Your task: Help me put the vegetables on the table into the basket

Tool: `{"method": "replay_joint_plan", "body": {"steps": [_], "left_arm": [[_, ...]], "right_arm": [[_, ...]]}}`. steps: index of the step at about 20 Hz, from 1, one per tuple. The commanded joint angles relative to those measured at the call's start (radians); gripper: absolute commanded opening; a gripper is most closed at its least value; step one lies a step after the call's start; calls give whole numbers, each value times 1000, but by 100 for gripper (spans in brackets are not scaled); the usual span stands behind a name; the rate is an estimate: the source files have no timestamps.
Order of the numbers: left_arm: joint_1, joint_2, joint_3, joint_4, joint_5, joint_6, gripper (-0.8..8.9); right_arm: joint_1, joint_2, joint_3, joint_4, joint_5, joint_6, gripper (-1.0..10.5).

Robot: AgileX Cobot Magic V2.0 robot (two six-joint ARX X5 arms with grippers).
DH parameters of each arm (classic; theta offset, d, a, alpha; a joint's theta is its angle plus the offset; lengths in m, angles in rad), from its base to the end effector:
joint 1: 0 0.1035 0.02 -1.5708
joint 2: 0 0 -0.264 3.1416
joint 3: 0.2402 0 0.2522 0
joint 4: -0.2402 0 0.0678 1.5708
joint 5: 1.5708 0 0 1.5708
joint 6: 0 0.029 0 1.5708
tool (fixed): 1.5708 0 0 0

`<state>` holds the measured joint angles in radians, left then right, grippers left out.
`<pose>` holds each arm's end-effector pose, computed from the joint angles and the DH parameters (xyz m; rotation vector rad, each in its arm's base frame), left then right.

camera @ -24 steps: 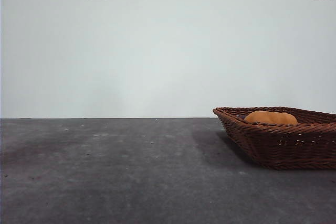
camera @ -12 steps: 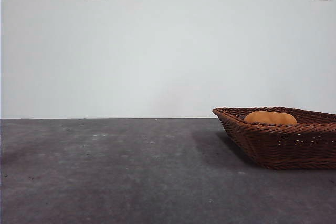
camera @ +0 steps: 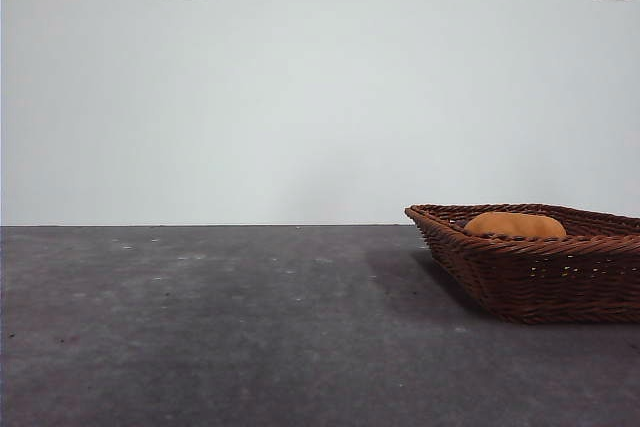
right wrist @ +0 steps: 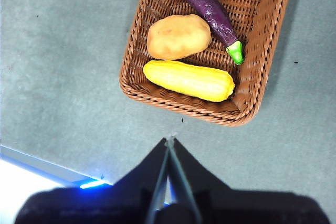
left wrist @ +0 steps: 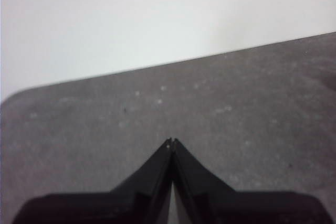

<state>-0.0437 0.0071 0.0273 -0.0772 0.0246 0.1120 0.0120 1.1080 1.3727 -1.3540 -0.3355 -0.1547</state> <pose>0.0962 -0.0049 0.1648 0.1125 0.0531 -0.0714 0.1668 0.0115 0.3774 0.0382 1.0512 0.3943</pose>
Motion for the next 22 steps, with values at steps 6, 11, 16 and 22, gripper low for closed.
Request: {"method": "replay_joint_plan", "body": {"steps": [6, 11, 16, 22], "left_arm": [[35, -3, -20, -62, 5, -48, -3], [36, 24, -20, -72, 9, -64, -4], [36, 56, -20, -72, 8, -64, -3], [36, 87, -20, -72, 9, -64, -4]], "right_arm": [[1, 2, -3, -21, 4, -7, 2], [1, 2, -3, -21, 4, -7, 2], [1, 2, -3, -21, 4, -7, 2], [1, 2, -3, -21, 4, -7, 2]]}}
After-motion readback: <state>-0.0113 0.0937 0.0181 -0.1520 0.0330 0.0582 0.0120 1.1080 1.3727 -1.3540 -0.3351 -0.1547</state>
